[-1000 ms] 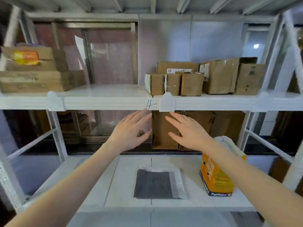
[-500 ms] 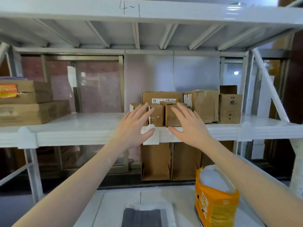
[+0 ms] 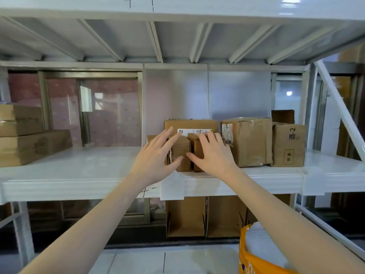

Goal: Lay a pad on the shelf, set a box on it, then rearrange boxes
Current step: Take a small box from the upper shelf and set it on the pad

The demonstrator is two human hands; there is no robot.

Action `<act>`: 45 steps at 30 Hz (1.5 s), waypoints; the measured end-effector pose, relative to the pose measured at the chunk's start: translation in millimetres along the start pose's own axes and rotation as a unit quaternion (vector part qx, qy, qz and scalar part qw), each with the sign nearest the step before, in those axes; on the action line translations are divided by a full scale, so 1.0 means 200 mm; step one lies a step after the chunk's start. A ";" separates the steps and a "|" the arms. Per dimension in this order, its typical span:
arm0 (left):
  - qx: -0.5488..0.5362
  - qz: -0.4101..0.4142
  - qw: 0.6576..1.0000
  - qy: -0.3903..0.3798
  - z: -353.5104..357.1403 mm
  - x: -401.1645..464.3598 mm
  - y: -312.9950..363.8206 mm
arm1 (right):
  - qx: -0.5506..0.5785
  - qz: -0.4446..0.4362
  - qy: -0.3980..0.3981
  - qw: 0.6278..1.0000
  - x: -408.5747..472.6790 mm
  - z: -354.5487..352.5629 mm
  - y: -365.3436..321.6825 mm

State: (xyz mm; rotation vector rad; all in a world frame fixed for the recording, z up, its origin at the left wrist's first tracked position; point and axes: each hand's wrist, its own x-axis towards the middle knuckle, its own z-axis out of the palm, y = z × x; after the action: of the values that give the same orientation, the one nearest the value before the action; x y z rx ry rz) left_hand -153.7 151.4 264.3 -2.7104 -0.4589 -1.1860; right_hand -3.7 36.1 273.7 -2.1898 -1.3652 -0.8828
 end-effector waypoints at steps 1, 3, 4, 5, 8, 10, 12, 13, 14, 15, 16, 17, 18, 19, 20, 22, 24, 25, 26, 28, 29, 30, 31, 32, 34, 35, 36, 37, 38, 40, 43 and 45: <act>0.002 -0.001 1.000 0.002 0.01 0.00 -0.01 | 0.000 -0.002 0.006 1.000 0.00 0.00 0.00; 0.012 0.001 1.000 0.007 0.02 -0.01 -0.01 | 0.006 -0.004 0.015 1.000 0.00 -0.01 0.01; 0.019 0.004 1.000 0.011 0.03 -0.01 -0.01 | 0.012 -0.004 0.017 1.000 0.00 -0.01 0.01; 0.024 0.007 1.000 0.016 0.03 -0.01 -0.01 | 0.018 -0.003 0.020 1.000 0.00 -0.02 0.02; 0.025 0.014 0.999 0.019 0.00 -0.02 0.01 | 0.035 0.002 0.032 0.999 -0.02 -0.05 0.03; 0.024 0.021 0.999 0.023 -0.02 -0.02 0.02 | 0.049 0.011 0.044 0.998 -0.04 -0.07 0.03; 0.024 0.027 0.999 0.026 -0.05 -0.03 0.04 | 0.065 0.020 0.054 0.996 -0.07 -0.11 0.02; 0.022 0.029 0.999 0.026 -0.07 -0.04 0.05 | 0.074 0.023 0.061 0.995 -0.09 -0.14 0.02; 0.019 0.031 0.999 0.027 -0.08 -0.05 0.05 | 0.084 0.024 0.069 0.994 -0.11 -0.16 0.02; 0.016 0.033 0.999 0.028 -0.10 -0.06 0.06 | 0.092 0.023 0.078 0.992 -0.12 -0.19 0.01; 0.015 0.036 0.999 0.028 -0.12 -0.07 0.07 | 0.101 0.019 0.090 0.991 -0.14 -0.22 0.01; 0.015 0.040 0.999 0.026 -0.13 -0.08 0.08 | 0.111 0.017 0.101 0.989 -0.16 -0.26 0.01; 0.018 0.045 0.999 0.022 -0.15 -0.09 0.09 | 0.122 0.016 0.111 0.986 -0.17 -0.29 0.00; 0.019 0.051 0.998 0.017 -0.17 -0.10 0.10 | 0.132 0.017 0.121 0.984 -0.19 -0.33 0.00; 0.016 0.056 0.998 0.015 -0.19 -0.12 0.12 | 0.143 0.017 0.134 0.981 -0.20 -0.37 -0.01; 0.005 0.067 0.998 0.018 -0.23 -0.14 0.15 | 0.160 0.014 0.166 0.973 -0.23 -0.44 -0.02; -0.003 0.077 0.997 0.025 -0.27 -0.15 0.19 | 0.175 0.006 0.194 0.965 -0.26 -0.51 -0.02; -0.005 0.081 0.996 0.027 -0.28 -0.15 0.21 | 0.183 -0.002 0.201 0.962 -0.28 -0.54 -0.03; -0.008 0.085 0.996 0.028 -0.30 -0.16 0.23 | 0.191 -0.012 0.203 0.960 -0.30 -0.57 -0.04; -0.010 0.097 0.995 0.036 -0.33 -0.17 0.27 | 0.207 -0.034 0.201 0.957 -0.34 -0.62 -0.05; -0.011 0.104 0.994 0.042 -0.35 -0.17 0.28 | 0.219 -0.043 0.196 0.955 -0.36 -0.63 -0.07; -0.014 0.113 0.992 0.046 -0.37 -0.18 0.29 | 0.235 -0.044 0.186 0.953 -0.38 -0.64 -0.08; -0.017 0.121 0.991 0.046 -0.39 -0.19 0.30 | 0.260 -0.038 0.171 0.950 -0.39 -0.65 -0.09; -0.016 0.129 0.991 0.042 -0.41 -0.20 0.30 | 0.298 -0.021 0.149 0.943 -0.41 -0.67 -0.11; -0.013 0.142 0.989 0.039 -0.44 -0.24 0.30 | 0.402 0.035 0.099 0.910 -0.44 -0.70 -0.14; -0.014 0.146 0.988 0.046 -0.45 -0.27 0.30 | 0.455 0.067 0.075 0.885 -0.46 -0.71 -0.15; -0.014 0.146 0.987 0.059 -0.46 -0.30 0.29 | 0.496 0.101 0.051 0.861 -0.46 -0.71 -0.15; -0.008 0.144 0.987 0.076 -0.46 -0.33 0.28 | 0.524 0.137 0.028 0.840 -0.47 -0.71 -0.15; 0.003 0.144 0.985 0.093 -0.46 -0.35 0.28 | 0.539 0.168 0.008 0.825 -0.47 -0.70 -0.15; 0.027 0.144 0.982 0.119 -0.46 -0.40 0.26 | 0.554 0.222 -0.020 0.802 -0.48 -0.68 -0.15; 0.046 0.136 0.981 0.130 -0.46 -0.44 0.25 | 0.587 0.272 -0.058 0.760 -0.48 -0.66 -0.15; 0.035 0.117 0.984 0.128 -0.47 -0.45 0.24 | 0.606 0.286 -0.081 0.738 -0.48 -0.64 -0.14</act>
State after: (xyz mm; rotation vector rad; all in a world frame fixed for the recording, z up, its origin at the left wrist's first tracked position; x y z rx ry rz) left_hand -259.2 62.1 261.1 -2.4239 -0.1392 -1.3944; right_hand -98.3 -94.9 298.7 -1.3957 -0.7749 0.4160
